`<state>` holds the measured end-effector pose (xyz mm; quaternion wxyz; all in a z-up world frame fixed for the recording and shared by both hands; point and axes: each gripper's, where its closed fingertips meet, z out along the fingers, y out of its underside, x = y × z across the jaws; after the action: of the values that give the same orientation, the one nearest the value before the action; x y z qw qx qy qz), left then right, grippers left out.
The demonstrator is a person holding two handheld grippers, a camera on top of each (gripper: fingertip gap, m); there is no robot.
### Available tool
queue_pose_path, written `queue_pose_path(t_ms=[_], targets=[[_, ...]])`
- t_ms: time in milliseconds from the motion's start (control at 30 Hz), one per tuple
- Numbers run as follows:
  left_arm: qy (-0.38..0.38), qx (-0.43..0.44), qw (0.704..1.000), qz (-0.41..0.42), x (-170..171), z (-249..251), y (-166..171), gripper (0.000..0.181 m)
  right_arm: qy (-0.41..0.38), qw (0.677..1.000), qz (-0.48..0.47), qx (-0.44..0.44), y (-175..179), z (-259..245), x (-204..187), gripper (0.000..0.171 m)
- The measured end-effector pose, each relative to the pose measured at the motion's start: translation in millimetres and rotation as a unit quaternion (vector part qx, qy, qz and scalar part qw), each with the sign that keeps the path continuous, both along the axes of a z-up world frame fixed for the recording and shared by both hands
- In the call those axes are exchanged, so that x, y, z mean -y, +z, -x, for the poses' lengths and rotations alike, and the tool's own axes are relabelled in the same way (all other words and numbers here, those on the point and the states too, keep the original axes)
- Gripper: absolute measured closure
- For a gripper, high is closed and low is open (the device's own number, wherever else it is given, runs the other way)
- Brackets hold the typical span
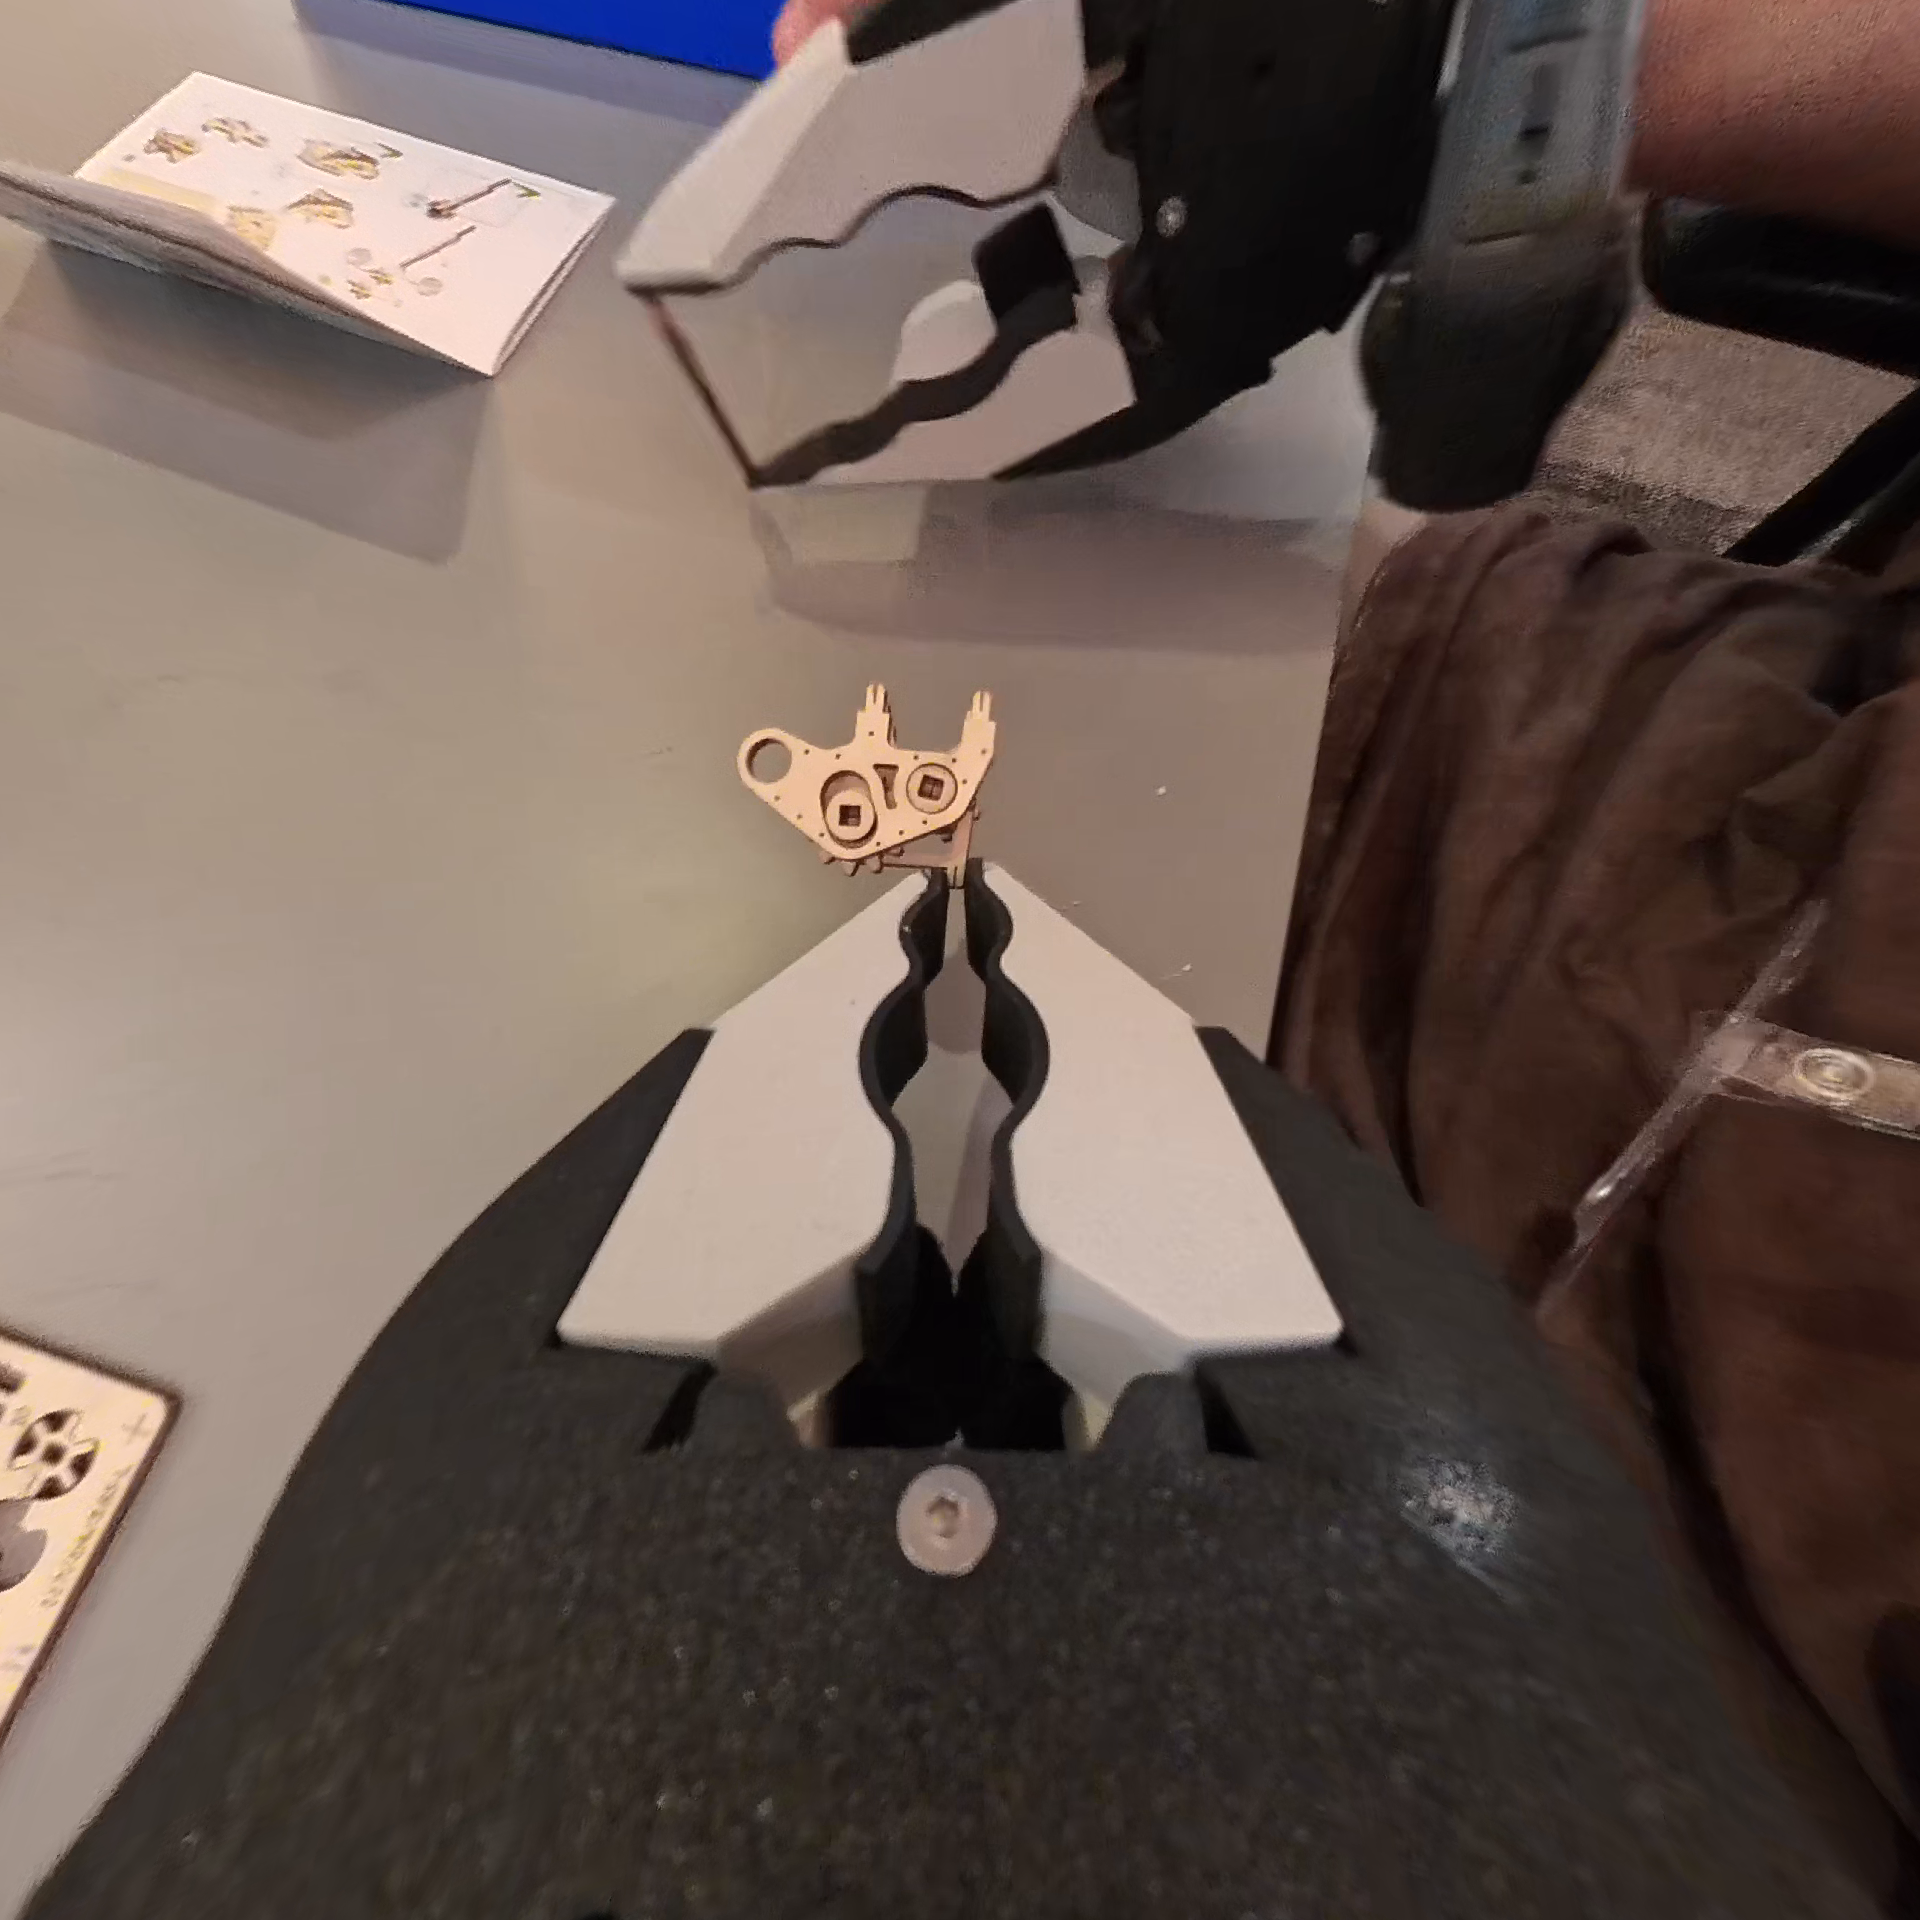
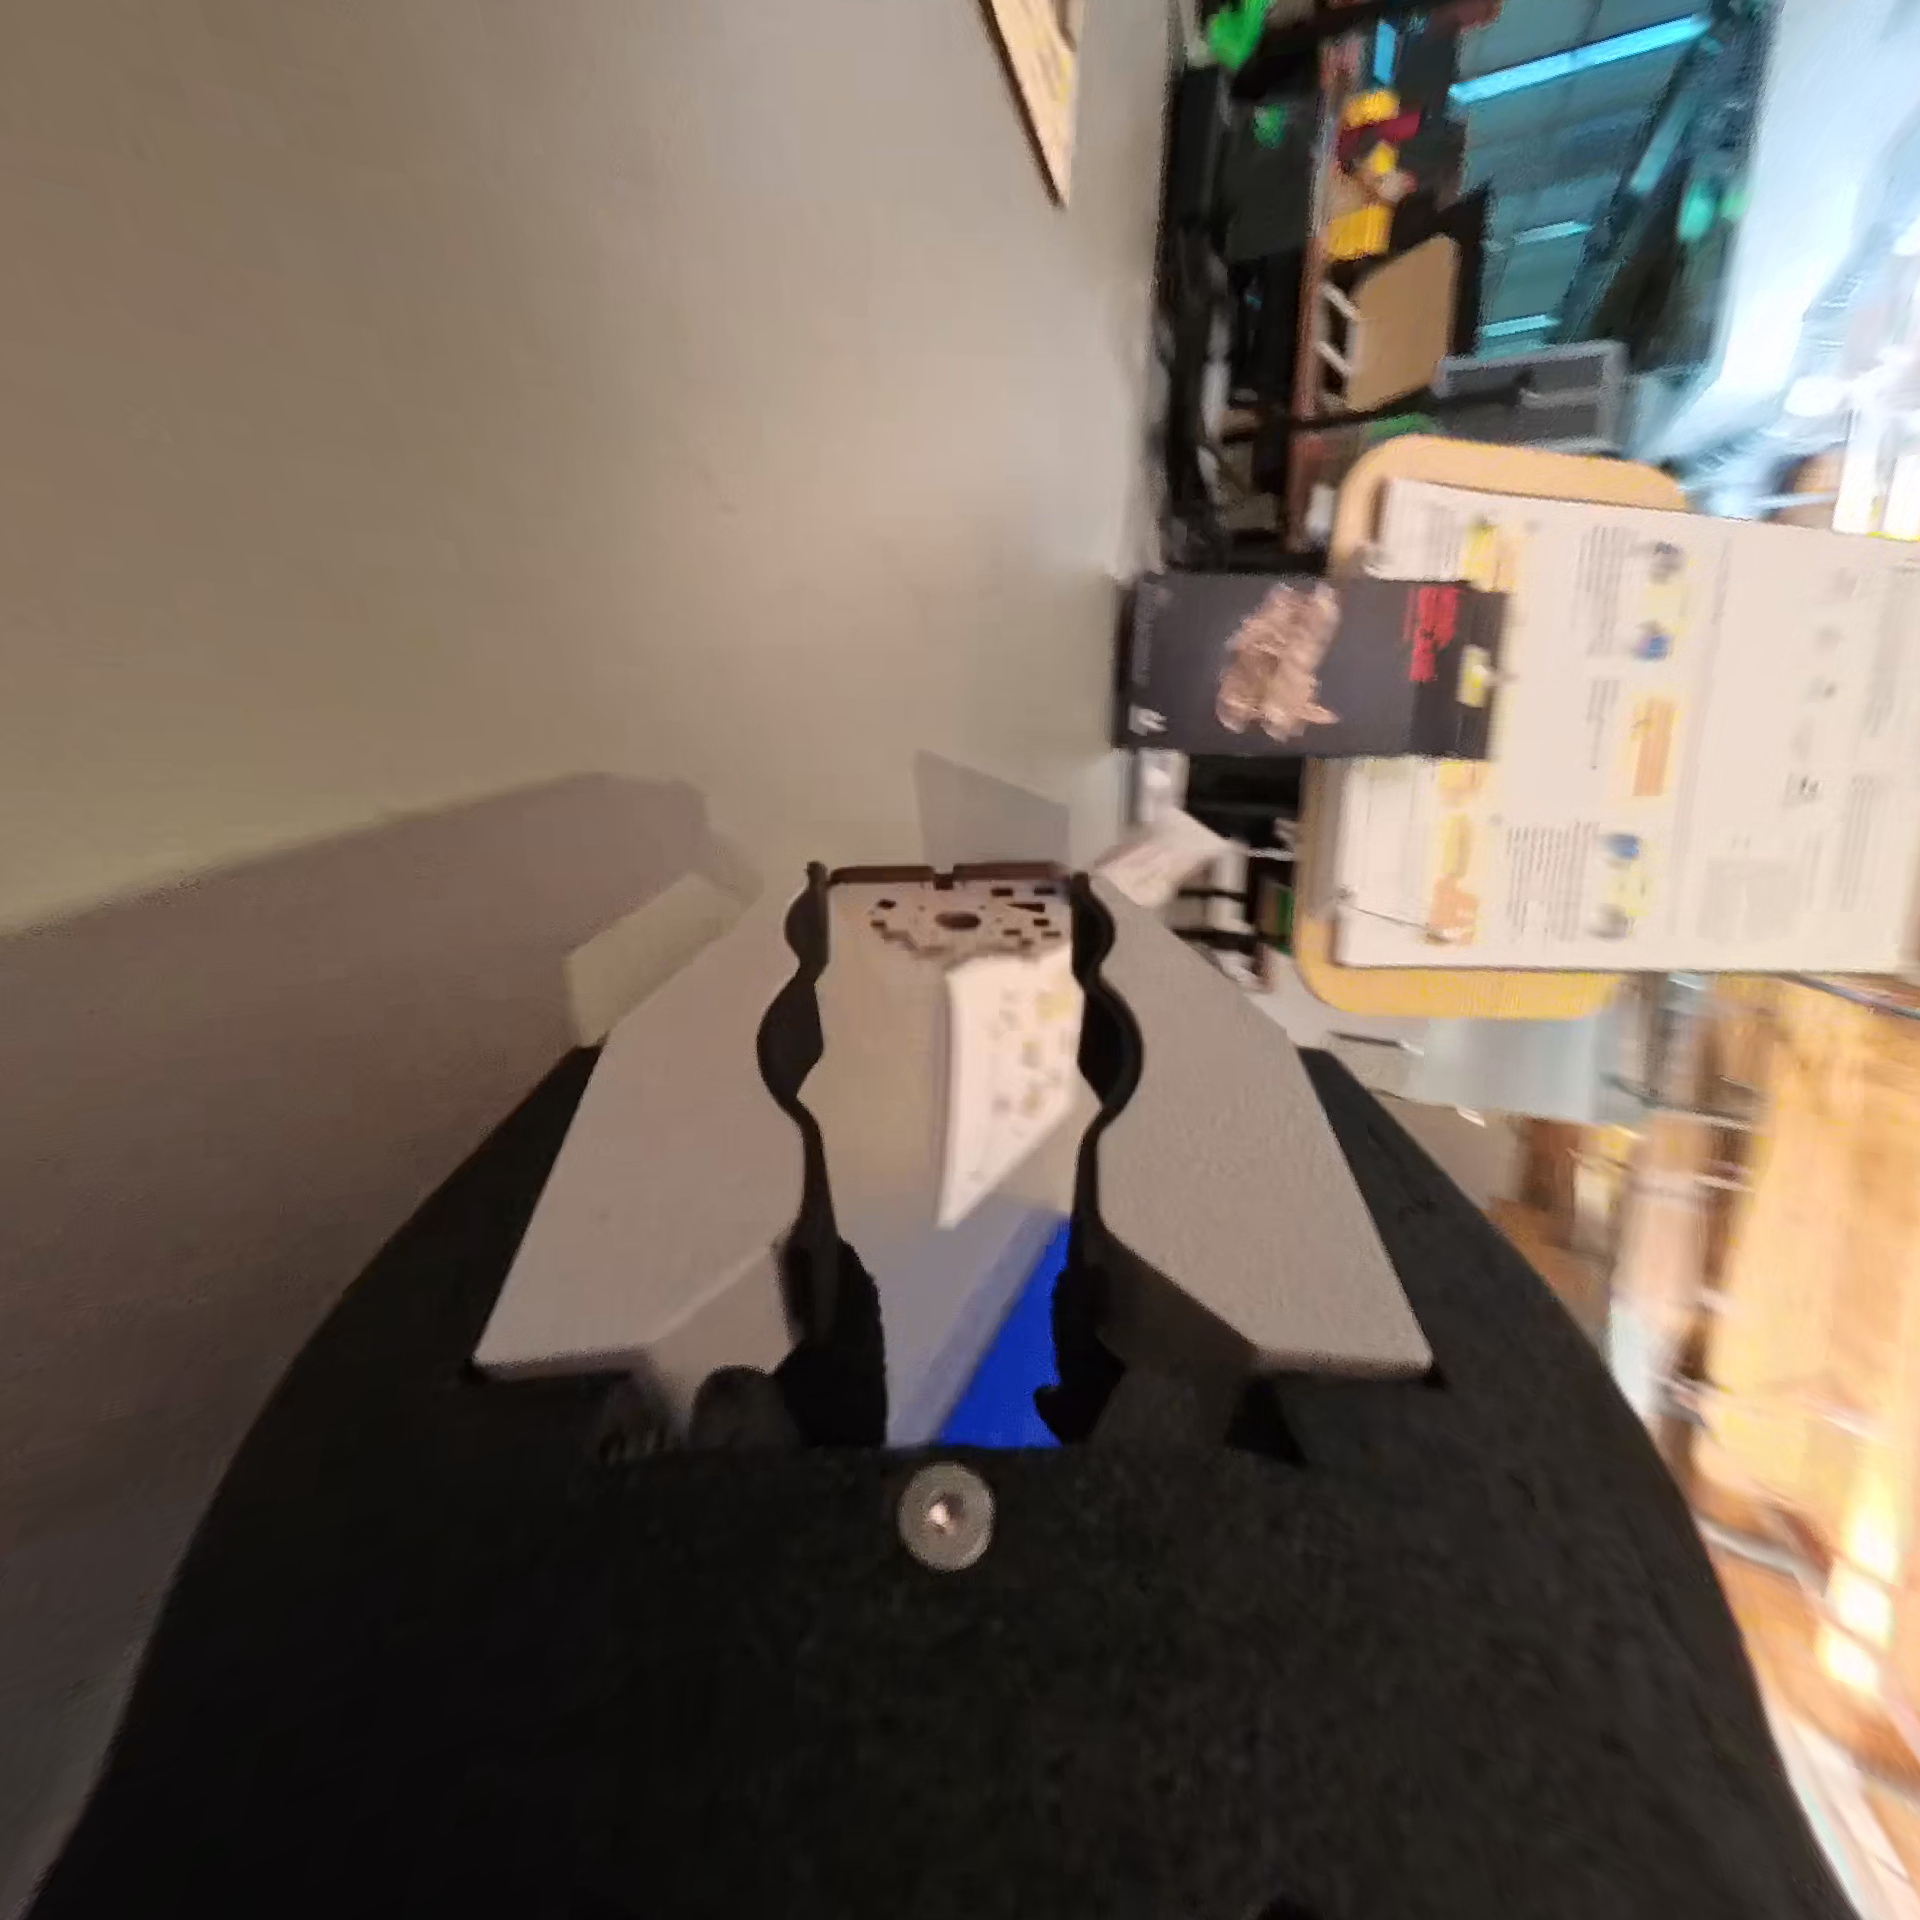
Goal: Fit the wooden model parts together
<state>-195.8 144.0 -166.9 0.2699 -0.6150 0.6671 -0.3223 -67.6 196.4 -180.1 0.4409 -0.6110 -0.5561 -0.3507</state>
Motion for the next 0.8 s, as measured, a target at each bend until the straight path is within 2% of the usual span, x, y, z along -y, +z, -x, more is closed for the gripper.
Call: queue_pose_path(t_ms=[67, 167, 233, 300, 367, 433, 533, 600, 700, 800], targets=[[0.008, 0.0, 1.0, 0.0, -5, 3, -1, 0.18, -0.005, 0.995, 0.068, -0.075, -13, 10, 13, 0.124], [0.014, 0.002, 1.0, 0.003, -9, 6, -1, 0.18, -0.006, 0.974, 0.119, -0.192, -6, 24, 29, 0.121], [0.014, 0.002, 1.0, 0.003, -10, 8, -1, 0.18, 0.004, 0.94, 0.161, -0.302, 6, 33, 38, 0.124], [0.015, 0.003, 1.0, 0.003, -10, 8, -1, 0.18, -0.029, 0.903, 0.205, -0.375, 7, 24, 40, 0.119], [0.014, 0.004, 1.0, 0.003, -10, 8, 0, 0.18, -0.052, 0.883, 0.245, -0.398, -2, 12, 43, 0.115], [0.012, 0.004, 1.0, 0.004, -9, 8, 0, 0.18, -0.076, 0.879, 0.279, -0.378, -15, -6, 47, 0.115], [0.01, 0.002, 1.0, 0.003, -7, 8, -1, 0.18, -0.093, 0.854, 0.343, -0.381, -32, -21, 57, 0.115], [0.01, 0.001, 1.0, 0.003, -7, 7, -1, 0.18, -0.086, 0.836, 0.365, -0.4, -36, -17, 56, 0.112], [0.009, -0.001, 1.0, 0.005, -6, 7, -2, 0.18, -0.076, 0.835, 0.366, -0.404, -44, -10, 51, 0.112], [0.008, -0.001, 1.0, 0.005, -5, 7, -2, 0.18, -0.059, 0.821, 0.394, -0.409, -43, 6, 61, 0.119]])
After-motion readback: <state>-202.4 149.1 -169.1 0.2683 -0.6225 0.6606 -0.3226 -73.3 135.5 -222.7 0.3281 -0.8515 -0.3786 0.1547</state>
